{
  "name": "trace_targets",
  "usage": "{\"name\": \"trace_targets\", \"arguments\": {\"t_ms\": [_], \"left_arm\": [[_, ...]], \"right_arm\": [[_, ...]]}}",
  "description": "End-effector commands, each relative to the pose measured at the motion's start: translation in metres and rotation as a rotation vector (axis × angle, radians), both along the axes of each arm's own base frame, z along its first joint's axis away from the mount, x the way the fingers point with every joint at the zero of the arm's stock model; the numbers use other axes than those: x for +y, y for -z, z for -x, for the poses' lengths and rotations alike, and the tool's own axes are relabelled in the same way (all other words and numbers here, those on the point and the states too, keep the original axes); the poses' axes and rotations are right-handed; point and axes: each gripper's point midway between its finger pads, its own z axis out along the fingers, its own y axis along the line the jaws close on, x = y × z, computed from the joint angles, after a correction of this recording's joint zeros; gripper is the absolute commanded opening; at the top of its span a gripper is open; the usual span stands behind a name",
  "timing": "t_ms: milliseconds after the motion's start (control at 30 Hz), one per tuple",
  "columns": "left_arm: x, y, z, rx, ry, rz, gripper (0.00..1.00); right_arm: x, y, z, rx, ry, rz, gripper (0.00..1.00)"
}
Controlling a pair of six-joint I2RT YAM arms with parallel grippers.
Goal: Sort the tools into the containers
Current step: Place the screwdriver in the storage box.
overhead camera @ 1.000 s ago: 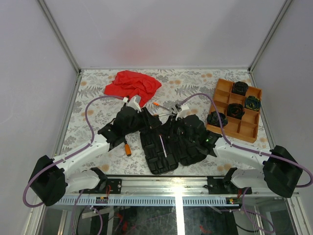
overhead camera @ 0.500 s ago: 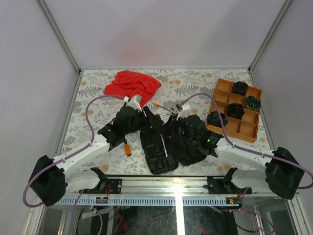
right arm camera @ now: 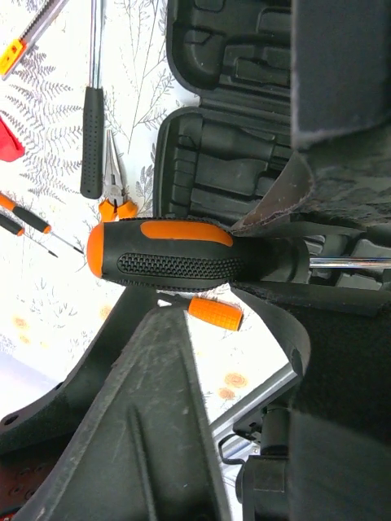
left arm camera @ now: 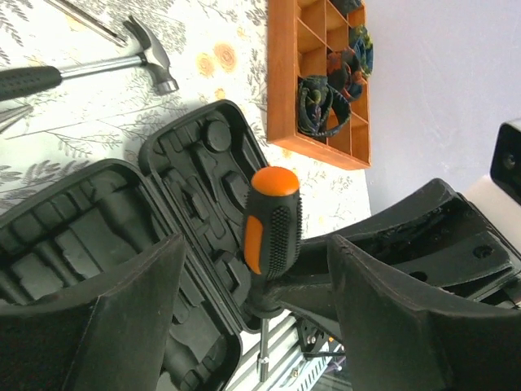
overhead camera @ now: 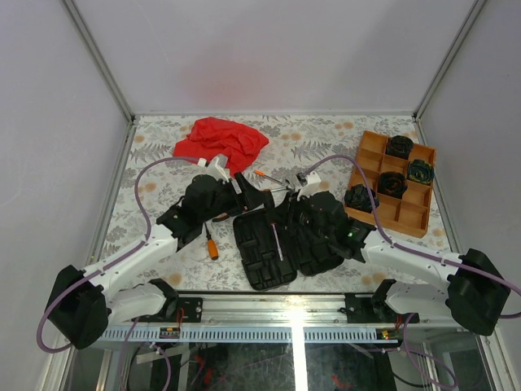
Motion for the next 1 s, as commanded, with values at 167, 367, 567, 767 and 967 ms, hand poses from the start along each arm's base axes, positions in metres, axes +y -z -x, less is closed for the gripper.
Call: {"name": "trace_targets", "arguments": {"t_ms": [167, 367, 567, 767, 967], "left_arm": [[0.031, 0.014, -0.008, -0.002, -0.071, -0.068, 0.70], [0.055, 0.044, -0.006, 0.061, -0.141, -0.201, 0.70], [0.068, 0.062, 0.000, 0.094, -0.169, -0.264, 0.71], [0.073, 0.068, 0.000, 0.104, -0.191, -0.278, 0.71], [0.074, 0.074, 0.002, 0.115, -0.192, -0.285, 0.71]], "right_arm": [[-0.010, -0.005, -0.004, -0.025, 0.042, 0.032, 0.00], [-0.010, 0.007, -0.004, 0.001, 0.028, 0.098, 0.00], [-0.007, 0.023, -0.007, 0.027, 0.007, 0.171, 0.00], [-0.003, 0.036, -0.007, 0.062, -0.012, 0.212, 0.00], [-0.001, 0.050, -0.007, 0.101, -0.026, 0.273, 0.00]]}}
